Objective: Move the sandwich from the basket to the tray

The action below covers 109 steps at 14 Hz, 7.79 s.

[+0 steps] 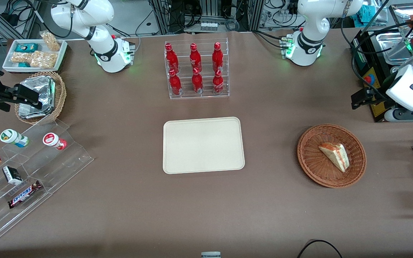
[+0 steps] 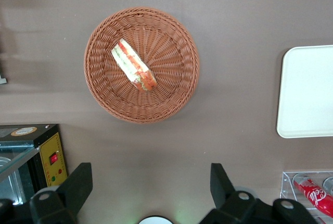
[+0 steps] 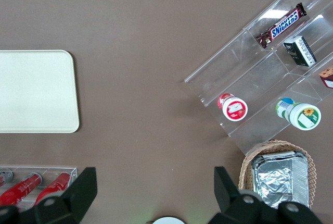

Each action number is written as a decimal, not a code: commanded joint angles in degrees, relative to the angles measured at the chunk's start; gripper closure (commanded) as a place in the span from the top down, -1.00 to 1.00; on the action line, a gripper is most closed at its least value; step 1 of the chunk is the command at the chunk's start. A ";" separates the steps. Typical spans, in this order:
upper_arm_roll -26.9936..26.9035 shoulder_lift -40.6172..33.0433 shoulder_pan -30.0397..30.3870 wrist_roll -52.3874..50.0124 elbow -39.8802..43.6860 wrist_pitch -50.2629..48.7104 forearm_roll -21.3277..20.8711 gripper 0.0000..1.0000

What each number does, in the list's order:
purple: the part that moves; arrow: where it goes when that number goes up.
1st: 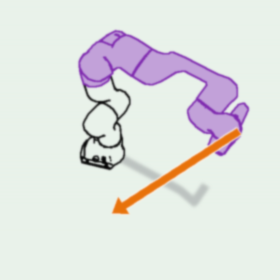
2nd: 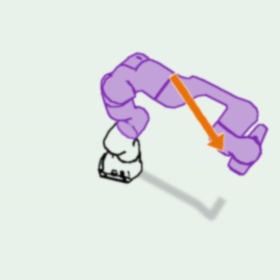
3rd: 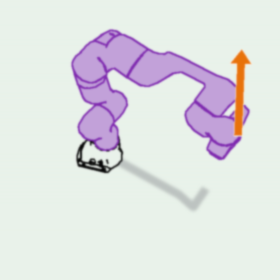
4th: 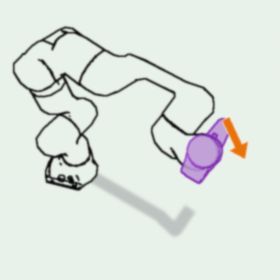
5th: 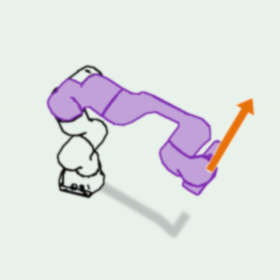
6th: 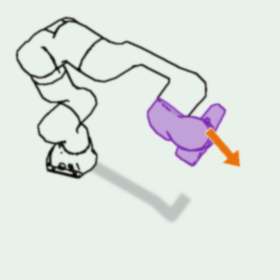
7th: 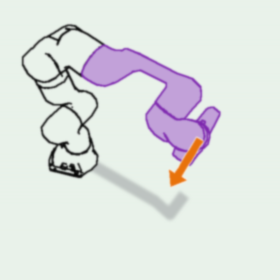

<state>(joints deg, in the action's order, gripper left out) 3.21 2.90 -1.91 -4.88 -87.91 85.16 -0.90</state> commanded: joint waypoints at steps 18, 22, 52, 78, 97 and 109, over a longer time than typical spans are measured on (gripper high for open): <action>-0.48 2.81 3.31 -0.04 -8.92 6.74 1.08 1.00; -0.48 2.20 6.30 -0.04 -22.54 24.30 0.82 1.00; 0.22 16.95 -7.29 -13.65 -16.52 31.99 1.95 -0.94; 0.92 40.69 -42.13 -51.72 5.91 43.60 2.66 -0.97; -8.64 26.37 -39.76 -54.89 4.33 19.44 1.96 1.00; -7.62 4.41 -17.47 -22.13 -12.28 9.68 1.61 1.00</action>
<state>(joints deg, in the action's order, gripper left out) -6.37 12.18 -23.79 -31.61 -97.12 96.56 1.16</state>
